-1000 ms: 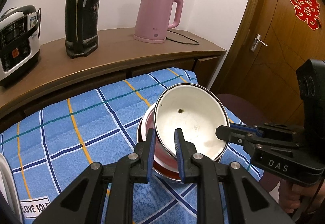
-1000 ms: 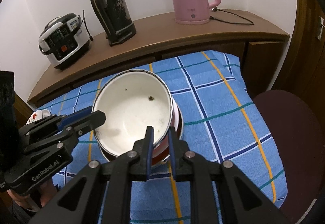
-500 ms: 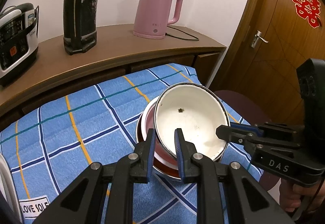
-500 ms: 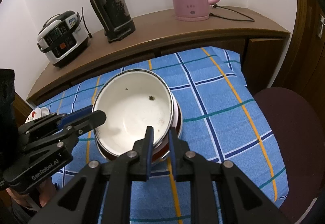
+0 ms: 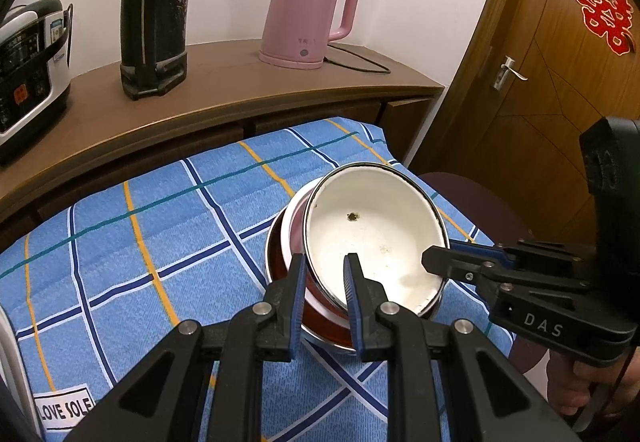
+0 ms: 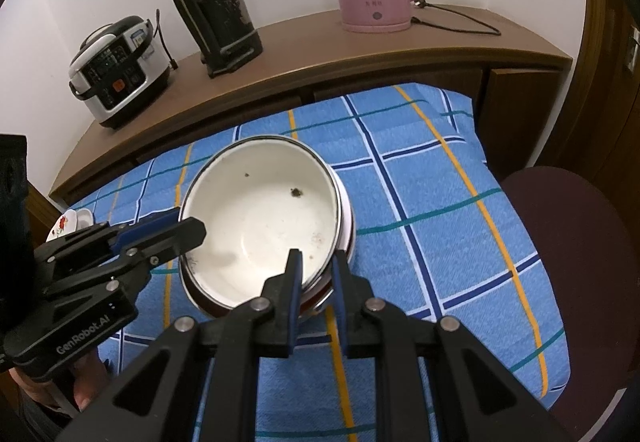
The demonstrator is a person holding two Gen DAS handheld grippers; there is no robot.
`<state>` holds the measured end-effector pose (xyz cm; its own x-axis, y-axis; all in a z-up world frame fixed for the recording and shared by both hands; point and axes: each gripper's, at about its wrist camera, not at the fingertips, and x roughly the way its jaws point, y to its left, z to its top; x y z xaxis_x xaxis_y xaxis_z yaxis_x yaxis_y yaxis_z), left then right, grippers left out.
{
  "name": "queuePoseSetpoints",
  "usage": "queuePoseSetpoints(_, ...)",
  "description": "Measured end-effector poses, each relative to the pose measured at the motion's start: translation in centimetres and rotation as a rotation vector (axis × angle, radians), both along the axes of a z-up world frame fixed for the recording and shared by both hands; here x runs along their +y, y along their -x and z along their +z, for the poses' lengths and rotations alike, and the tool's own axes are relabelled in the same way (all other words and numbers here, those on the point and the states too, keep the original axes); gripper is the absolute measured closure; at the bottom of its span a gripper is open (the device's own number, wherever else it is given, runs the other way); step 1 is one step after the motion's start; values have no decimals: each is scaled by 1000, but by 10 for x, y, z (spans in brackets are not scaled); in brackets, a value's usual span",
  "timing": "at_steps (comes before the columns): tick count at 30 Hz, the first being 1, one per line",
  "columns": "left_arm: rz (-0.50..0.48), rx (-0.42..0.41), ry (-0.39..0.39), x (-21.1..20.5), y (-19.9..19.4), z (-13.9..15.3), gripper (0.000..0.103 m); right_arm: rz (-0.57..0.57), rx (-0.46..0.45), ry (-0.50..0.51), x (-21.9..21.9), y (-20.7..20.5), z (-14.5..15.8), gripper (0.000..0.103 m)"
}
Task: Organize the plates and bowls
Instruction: 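Lower the white bowl into the pink bowl with both grippers, then regrip the nested bowl stack rim with both grippers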
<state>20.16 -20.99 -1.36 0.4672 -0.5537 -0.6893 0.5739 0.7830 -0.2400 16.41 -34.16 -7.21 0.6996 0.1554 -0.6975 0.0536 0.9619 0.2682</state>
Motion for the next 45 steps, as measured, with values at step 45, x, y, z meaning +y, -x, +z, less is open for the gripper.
queuePoseSetpoints(45,-15,21,17,2,-2,-3,82,1,-25,24,0,3,3,87)
